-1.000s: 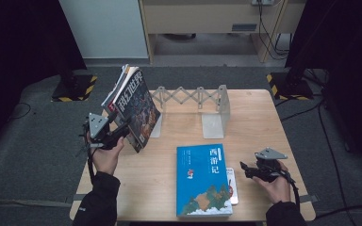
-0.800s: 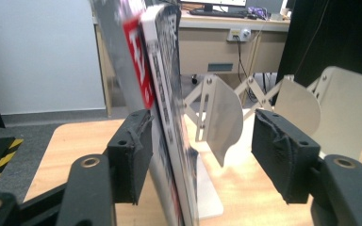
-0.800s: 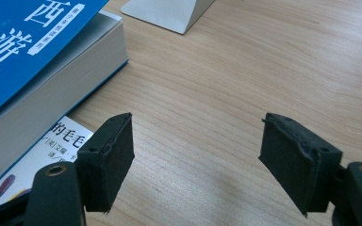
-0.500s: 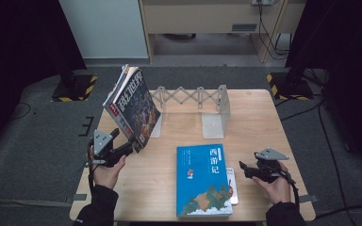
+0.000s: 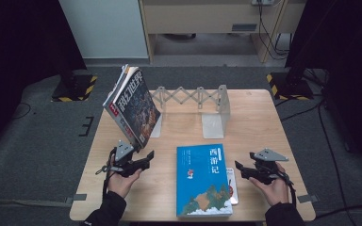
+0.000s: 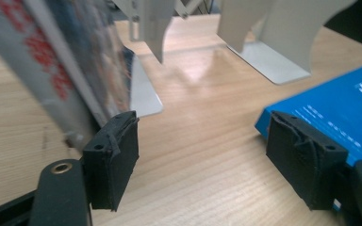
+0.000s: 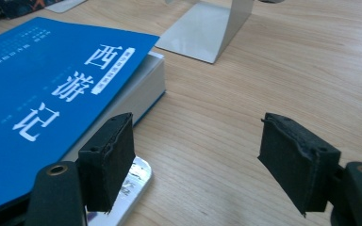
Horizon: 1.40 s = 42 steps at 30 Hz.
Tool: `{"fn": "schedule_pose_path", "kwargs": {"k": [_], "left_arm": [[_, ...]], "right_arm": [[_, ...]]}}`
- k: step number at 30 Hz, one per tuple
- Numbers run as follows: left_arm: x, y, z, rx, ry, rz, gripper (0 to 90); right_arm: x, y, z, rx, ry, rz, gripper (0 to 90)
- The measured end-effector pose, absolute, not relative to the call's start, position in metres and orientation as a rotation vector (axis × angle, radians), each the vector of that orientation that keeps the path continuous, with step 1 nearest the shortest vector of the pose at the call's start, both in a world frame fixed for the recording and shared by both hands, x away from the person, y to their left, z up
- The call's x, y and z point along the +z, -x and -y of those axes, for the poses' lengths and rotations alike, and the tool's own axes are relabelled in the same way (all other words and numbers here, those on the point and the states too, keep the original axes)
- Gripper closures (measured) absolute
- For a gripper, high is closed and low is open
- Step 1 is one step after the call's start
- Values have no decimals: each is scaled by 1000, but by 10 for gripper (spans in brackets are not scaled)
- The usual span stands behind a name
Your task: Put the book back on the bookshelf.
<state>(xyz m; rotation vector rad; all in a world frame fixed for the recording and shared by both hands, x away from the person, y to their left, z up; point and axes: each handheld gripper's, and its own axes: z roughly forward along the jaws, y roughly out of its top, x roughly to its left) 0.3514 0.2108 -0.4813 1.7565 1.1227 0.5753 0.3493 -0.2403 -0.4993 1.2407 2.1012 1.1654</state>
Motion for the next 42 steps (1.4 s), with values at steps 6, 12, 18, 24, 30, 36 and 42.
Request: {"fn": "schedule_pose_path", "kwargs": {"k": [6, 12, 18, 24, 30, 36, 42], "left_arm": [[-490, -353, -198, 466, -1809, -1051, 265], [-494, -352, -184, 436, -1866, -1028, 254], [-500, -349, -174, 425, -1914, -1012, 229], [-506, -345, -160, 336, -1950, -1012, 228], [-508, -345, -153, 277, -1960, -991, 220], [-509, -345, -151, 241, -1963, -988, 219], [-513, -342, -141, 210, -1952, -962, 191]], "right_arm": [[-500, -348, 232, 1194, -1237, -2110, 268], [-502, -346, 225, 1216, -1233, -2142, 288], [-504, -345, 220, 1227, -1226, -2164, 289], [-508, -343, 216, 1215, -1225, -2215, 342], [-505, -343, 218, 1254, -1248, -2185, 312], [-495, -342, 223, 1305, -1249, -2096, 312], [-499, -342, 216, 1330, -1259, -2167, 327]]}}
